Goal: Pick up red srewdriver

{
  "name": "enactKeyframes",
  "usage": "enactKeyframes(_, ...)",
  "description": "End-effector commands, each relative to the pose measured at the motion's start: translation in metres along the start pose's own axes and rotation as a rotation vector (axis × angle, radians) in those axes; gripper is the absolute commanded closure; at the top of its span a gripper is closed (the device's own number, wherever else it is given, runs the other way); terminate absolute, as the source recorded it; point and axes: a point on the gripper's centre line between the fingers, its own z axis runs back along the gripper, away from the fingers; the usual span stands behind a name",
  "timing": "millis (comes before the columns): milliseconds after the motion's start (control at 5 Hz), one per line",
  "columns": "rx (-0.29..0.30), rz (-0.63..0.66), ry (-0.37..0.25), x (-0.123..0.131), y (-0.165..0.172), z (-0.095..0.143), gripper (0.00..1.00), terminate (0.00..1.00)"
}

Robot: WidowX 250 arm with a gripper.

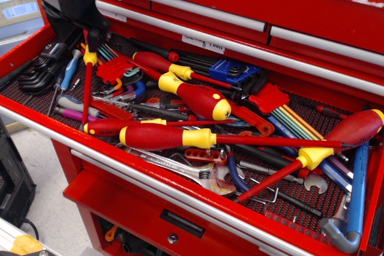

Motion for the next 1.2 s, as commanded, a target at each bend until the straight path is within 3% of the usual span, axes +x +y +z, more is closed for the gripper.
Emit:
enactKeyframes(0,-0.013,-0.034,-0.081,0.021,0.011,-0.007,0.00,0.00)
enactKeyframes(400,-0.055,-0.050,-0.083,0.017,0.012,-0.023,0.00,0.00)
enactKeyframes(600,-0.109,-0.041,-0.065,0.017,0.010,-0.030,1.00,0.00)
enactKeyframes(800,-0.135,-0.046,-0.048,0.018,0.007,-0.029,1.00,0.00)
enactKeyframes(1000,-0.121,-0.059,-0.013,0.021,0.007,-0.018,1.00,0.00)
